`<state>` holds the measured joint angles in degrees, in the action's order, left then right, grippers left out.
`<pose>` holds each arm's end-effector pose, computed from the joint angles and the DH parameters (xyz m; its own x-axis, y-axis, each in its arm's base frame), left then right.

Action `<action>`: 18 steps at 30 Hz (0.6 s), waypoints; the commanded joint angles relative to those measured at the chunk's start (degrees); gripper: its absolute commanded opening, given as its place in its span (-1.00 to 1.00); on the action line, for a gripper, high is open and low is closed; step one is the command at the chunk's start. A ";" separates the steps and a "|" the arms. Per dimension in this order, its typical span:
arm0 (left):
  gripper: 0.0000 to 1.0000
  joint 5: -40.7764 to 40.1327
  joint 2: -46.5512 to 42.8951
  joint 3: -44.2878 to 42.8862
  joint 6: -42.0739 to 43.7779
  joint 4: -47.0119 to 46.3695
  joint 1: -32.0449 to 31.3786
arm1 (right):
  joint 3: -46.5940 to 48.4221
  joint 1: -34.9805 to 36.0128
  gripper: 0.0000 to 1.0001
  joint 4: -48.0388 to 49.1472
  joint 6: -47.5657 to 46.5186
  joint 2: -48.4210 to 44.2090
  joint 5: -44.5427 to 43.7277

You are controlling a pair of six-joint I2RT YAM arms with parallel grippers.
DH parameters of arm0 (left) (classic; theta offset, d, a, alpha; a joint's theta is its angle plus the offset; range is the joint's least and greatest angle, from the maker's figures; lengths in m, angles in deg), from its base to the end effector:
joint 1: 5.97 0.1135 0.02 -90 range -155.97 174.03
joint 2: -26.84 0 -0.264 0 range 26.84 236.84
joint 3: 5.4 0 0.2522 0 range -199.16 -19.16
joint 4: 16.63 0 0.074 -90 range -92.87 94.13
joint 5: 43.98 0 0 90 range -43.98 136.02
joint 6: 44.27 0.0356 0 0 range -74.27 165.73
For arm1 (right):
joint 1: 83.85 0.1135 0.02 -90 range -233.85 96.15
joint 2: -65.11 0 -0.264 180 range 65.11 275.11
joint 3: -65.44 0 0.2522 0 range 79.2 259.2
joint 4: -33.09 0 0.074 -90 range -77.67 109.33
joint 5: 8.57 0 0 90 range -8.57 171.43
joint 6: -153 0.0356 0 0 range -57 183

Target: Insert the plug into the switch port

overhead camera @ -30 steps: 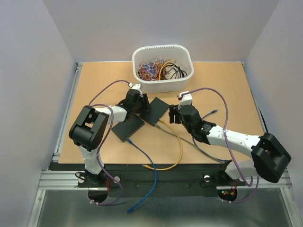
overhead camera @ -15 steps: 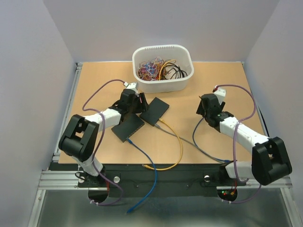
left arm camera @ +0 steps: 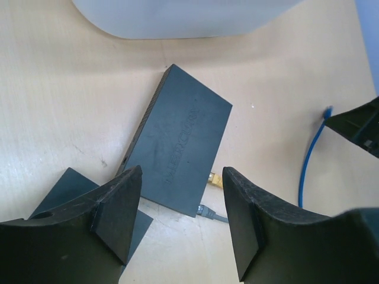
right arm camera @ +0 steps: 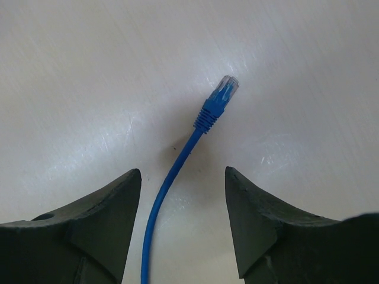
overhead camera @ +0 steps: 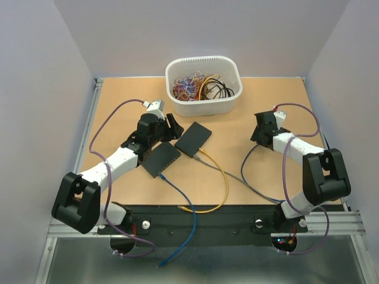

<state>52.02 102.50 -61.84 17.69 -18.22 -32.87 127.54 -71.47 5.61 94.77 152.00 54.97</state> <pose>0.2632 -0.1377 0.2531 -0.4917 -0.2748 -0.8263 0.3486 0.8074 -0.4760 0.2959 0.0487 0.1876 -0.6176 0.3470 -0.7058 0.4700 0.8824 0.0226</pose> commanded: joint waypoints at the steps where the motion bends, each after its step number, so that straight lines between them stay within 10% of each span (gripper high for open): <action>1: 0.34 0.94 -3.67 0.75 -0.89 0.76 -0.26 | 3.78 -1.31 0.26 -0.08 0.93 2.57 -0.70; 18: 0.32 2.26 -3.85 1.45 -1.41 1.47 -0.61 | 4.93 -5.87 -0.01 3.69 0.40 11.28 1.05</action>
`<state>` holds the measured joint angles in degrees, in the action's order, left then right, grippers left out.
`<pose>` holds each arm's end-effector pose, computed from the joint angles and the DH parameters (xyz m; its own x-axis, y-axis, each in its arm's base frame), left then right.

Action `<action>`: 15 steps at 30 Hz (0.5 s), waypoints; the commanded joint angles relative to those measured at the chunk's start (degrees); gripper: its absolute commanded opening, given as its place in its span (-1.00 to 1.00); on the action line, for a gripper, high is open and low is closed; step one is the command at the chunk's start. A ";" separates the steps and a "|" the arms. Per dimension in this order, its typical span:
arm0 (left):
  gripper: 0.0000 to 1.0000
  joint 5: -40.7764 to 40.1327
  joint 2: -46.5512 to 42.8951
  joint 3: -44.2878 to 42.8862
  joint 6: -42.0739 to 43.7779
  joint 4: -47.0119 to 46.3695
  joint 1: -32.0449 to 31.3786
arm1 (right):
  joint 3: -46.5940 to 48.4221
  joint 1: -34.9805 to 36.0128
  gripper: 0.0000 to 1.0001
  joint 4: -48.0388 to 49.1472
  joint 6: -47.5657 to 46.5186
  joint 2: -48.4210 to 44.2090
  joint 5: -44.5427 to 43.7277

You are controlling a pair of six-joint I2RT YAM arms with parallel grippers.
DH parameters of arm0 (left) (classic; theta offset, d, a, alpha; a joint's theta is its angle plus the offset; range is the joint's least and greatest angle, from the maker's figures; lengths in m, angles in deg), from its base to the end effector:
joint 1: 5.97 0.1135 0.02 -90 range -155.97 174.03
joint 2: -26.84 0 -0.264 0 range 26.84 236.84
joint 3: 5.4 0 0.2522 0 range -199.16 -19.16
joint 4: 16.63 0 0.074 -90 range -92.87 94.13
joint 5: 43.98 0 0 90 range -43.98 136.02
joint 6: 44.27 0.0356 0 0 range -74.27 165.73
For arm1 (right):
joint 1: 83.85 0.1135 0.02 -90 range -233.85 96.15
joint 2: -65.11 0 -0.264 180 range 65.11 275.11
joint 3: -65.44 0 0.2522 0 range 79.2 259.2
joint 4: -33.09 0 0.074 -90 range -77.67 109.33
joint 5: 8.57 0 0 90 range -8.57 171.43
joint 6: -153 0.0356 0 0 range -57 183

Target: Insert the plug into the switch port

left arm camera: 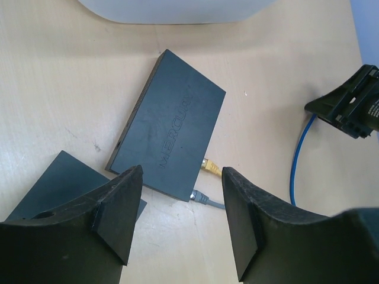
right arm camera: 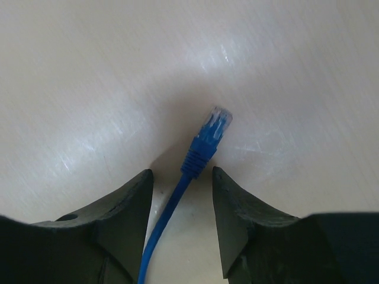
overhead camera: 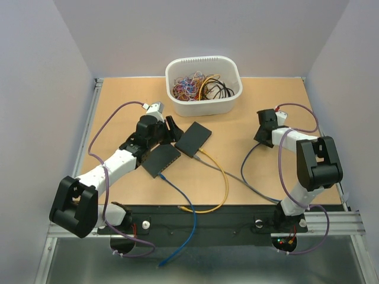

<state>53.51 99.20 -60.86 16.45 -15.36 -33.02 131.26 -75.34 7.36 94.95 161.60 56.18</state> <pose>0.2519 -0.1338 0.2577 -0.5167 -0.2806 -0.8089 0.3537 0.7904 -0.5001 0.3242 0.0332 0.1587 -0.6462 0.3872 -0.6576 0.5204 0.8539 -0.0086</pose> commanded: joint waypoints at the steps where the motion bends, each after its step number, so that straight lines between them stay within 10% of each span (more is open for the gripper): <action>1: 0.32 0.69 -0.55 0.56 -0.17 -1.57 -0.46 | 1.21 -2.36 -0.03 2.12 0.05 2.21 0.12; 7: 0.31 0.42 -0.11 0.38 -0.08 -1.57 -0.55 | 1.30 -4.38 -0.12 3.61 -0.04 4.14 1.87; 15: 0.29 0.51 0.50 -0.06 -0.34 -1.57 -0.64 | 1.30 -4.56 -0.84 6.33 -0.21 4.06 7.67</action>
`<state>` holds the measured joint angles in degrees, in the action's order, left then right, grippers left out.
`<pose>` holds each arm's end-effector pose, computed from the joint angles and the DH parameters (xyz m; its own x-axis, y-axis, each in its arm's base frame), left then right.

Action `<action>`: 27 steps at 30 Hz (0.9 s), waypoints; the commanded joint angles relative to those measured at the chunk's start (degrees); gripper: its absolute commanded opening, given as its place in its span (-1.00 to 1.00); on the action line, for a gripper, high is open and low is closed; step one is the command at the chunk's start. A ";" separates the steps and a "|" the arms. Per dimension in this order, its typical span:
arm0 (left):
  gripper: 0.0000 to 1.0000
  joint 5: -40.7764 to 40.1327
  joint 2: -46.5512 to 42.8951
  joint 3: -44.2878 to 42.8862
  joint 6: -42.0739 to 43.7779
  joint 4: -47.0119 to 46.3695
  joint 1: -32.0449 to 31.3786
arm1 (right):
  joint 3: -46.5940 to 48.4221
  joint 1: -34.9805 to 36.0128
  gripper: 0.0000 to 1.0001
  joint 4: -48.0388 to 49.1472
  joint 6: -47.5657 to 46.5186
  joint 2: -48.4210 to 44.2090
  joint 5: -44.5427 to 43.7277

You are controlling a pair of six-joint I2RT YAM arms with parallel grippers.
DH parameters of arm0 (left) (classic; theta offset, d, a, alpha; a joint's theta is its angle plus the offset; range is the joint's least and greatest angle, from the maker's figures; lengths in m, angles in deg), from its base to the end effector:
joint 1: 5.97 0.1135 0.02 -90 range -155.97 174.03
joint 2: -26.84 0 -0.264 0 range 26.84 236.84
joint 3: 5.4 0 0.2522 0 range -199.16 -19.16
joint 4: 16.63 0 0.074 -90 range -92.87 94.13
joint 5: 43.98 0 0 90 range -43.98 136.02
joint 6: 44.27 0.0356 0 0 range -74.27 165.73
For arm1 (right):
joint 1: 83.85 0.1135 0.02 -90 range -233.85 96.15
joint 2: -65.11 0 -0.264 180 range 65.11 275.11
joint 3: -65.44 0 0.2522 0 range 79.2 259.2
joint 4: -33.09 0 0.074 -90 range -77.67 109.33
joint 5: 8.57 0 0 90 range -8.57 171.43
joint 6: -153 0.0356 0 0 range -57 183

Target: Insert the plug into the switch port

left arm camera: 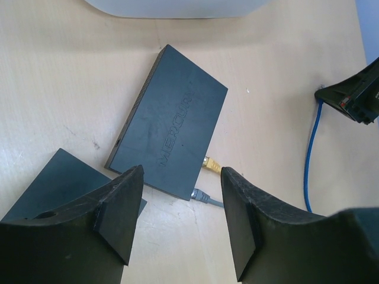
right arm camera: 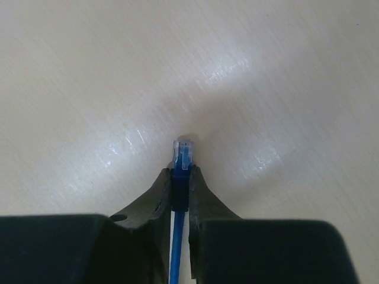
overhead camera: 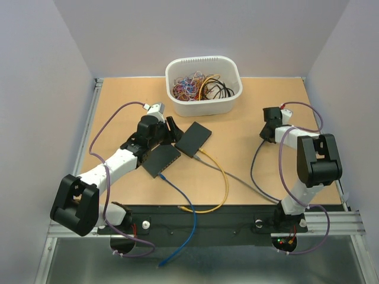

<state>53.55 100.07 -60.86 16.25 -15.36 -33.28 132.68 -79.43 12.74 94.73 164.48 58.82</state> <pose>0.2531 -0.1360 0.2536 -0.5303 -0.2752 -0.8019 0.3491 0.7910 -0.5024 0.3417 0.0127 0.1551 -0.5872 0.4416 -0.6784 0.5539 0.8303 0.0610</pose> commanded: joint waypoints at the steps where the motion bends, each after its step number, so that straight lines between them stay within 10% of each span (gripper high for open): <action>1: 0.30 0.47 -0.37 -0.06 -0.15 -1.48 -0.46 | -0.21 -0.38 -0.88 1.40 0.00 0.74 6.77; 10: 0.28 0.47 -1.07 -1.11 -0.76 -1.05 -0.73 | -1.18 3.91 -0.99 12.91 -10.45 -7.33 31.99; 19: 0.24 3.19 -7.48 1.08 -2.16 -2.01 -0.82 | -8.20 22.46 -0.99 21.35 -21.70 -21.40 53.17; 27: 0.22 7.15 -14.25 4.42 -7.43 -3.33 -2.39 | -10.76 28.88 -0.99 23.28 -21.62 -28.53 59.08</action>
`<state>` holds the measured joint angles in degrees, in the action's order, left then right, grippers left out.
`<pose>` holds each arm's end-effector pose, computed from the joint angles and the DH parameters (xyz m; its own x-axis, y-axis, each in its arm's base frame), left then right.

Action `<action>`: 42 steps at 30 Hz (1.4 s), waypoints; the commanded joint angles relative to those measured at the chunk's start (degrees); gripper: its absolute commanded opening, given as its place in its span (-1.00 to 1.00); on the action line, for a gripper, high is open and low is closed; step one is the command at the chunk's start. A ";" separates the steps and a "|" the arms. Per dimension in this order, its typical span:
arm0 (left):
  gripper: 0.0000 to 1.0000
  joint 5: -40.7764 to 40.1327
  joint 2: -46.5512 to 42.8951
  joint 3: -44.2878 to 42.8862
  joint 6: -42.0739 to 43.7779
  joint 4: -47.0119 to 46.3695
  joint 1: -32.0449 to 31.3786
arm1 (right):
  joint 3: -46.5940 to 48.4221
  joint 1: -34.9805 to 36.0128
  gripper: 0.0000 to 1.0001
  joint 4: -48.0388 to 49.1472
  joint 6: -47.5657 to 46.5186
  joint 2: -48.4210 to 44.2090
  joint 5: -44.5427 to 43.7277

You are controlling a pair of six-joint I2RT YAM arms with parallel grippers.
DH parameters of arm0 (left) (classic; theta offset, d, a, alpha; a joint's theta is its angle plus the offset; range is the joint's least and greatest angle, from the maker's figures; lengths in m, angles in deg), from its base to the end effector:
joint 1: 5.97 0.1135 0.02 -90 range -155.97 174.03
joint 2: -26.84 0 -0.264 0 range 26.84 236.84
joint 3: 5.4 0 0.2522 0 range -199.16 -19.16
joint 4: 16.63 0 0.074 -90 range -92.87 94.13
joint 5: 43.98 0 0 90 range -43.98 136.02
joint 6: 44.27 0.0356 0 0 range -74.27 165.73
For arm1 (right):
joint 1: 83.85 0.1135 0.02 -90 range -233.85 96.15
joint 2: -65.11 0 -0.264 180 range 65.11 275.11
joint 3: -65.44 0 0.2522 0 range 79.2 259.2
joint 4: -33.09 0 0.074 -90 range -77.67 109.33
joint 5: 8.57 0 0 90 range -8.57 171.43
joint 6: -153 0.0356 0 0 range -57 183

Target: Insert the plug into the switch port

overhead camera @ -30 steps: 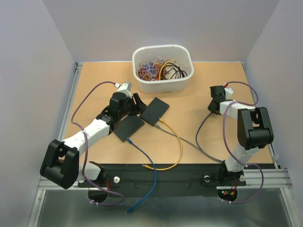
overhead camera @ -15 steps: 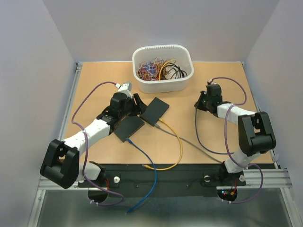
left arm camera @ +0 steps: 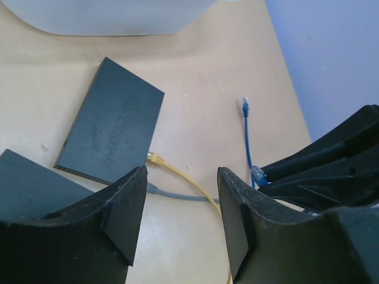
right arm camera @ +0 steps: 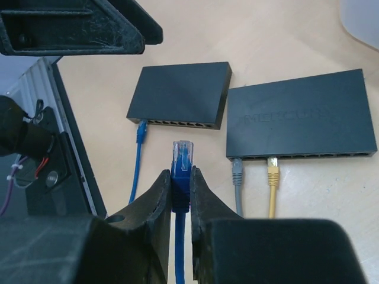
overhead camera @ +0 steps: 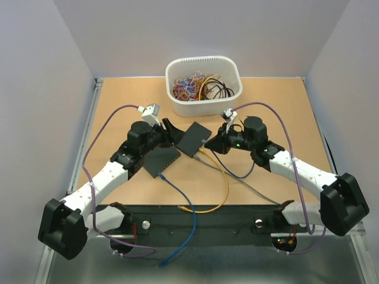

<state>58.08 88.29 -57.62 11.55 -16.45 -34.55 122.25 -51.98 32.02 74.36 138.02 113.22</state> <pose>0.2161 -0.1262 0.2872 -0.4833 -0.3623 -0.7970 0.4561 0.6728 -0.5825 0.2316 0.1661 0.2651 -0.4184 -0.0630 -0.9061 -0.8097 0.4779 0.3407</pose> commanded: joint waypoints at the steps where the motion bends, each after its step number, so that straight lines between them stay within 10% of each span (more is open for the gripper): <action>1: 0.21 2.71 -2.91 1.37 -3.18 -2.24 -1.39 | -0.16 1.78 -0.99 3.92 -1.07 -2.59 4.34; 22: 0.09 -0.98 1.92 0.49 -9.24 -7.33 -11.85 | 2.30 7.93 -0.99 3.22 -1.86 -1.27 -1.82; 42: -0.96 -1.68 3.33 0.58 -9.77 -8.92 -13.35 | 2.04 8.20 -0.89 5.07 -0.72 -2.85 -3.40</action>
<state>56.31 91.64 -56.13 1.21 -23.16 -47.32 121.90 -44.35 33.09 73.31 136.81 110.32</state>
